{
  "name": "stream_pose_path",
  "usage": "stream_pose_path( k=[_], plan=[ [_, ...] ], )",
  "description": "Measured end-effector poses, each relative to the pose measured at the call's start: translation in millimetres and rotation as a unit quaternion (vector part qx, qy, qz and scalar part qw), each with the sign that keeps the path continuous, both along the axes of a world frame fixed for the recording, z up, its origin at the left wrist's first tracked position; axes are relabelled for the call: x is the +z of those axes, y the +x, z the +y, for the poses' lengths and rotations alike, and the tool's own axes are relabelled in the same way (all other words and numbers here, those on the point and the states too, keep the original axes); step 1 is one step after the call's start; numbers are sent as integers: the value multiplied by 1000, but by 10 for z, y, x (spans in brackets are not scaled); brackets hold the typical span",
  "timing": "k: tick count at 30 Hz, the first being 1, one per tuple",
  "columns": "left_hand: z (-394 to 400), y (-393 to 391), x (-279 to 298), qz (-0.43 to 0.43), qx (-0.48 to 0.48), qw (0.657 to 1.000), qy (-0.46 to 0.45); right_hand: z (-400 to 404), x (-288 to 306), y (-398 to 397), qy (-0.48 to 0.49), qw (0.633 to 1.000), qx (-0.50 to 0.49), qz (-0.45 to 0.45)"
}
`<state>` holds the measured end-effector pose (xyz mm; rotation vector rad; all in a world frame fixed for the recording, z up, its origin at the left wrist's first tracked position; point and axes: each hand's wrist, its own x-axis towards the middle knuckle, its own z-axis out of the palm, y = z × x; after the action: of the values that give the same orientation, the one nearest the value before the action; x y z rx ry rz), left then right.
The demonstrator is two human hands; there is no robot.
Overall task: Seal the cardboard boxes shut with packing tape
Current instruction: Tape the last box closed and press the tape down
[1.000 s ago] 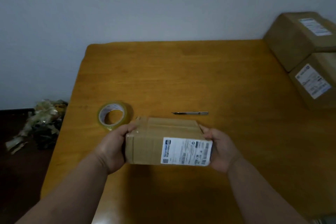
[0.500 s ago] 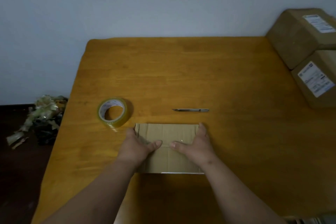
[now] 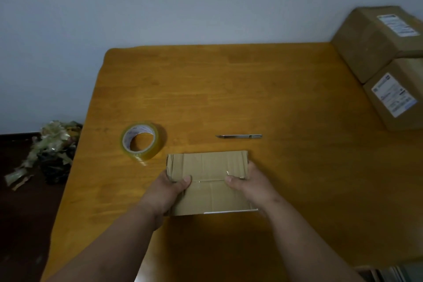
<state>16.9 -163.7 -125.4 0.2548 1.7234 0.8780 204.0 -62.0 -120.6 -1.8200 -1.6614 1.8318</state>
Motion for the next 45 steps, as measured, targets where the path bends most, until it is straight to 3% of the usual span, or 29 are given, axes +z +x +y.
stream_pose_path(
  k=[2,6,9,13,17,19,21,25,30,32,33,34,35,37,39,41,42,45],
  plan=[
    [-29,-45,-17,-25,8,1000,-7,43,6,91,-32,999,-6,31],
    [-82,-119,-54,-71,26,997,-1,75,22,222,-117,979,-116,122],
    [-91,-171,-39,-76,49,996,22,107,103,215,-88,967,-180,158],
    [-74,-254,93,-74,111,981,142,178,281,181,-36,909,-321,262],
    [94,-371,413,-140,170,944,245,227,386,79,26,896,-349,274],
    [140,-427,436,-159,218,940,210,195,357,28,50,927,-310,208],
    [131,-410,360,-104,195,969,111,117,301,1,44,963,-232,132],
    [27,-313,307,-97,142,985,27,94,409,-21,-32,986,-152,64],
    [154,-364,473,-101,152,973,139,147,556,-21,40,968,-174,174],
    [193,-360,478,-80,143,971,175,141,521,-77,109,983,-92,112],
    [178,-360,420,-64,116,975,177,122,502,-101,151,987,1,45],
    [153,-359,343,-35,76,982,167,102,447,-105,199,972,117,-35],
    [125,-354,281,8,23,988,155,95,391,-106,248,935,227,-116],
    [43,-321,141,135,-75,979,130,69,375,-149,294,867,344,-206],
    [-59,-235,-34,281,-192,932,125,1,377,-250,300,845,379,-229],
    [-196,-131,-239,405,-291,857,129,-140,339,-369,315,827,417,-207],
    [-233,-97,-316,436,-325,830,125,-225,296,-420,323,811,445,-201],
    [-249,-30,-328,484,-374,789,61,-390,134,-454,333,774,495,-213]
  ],
)
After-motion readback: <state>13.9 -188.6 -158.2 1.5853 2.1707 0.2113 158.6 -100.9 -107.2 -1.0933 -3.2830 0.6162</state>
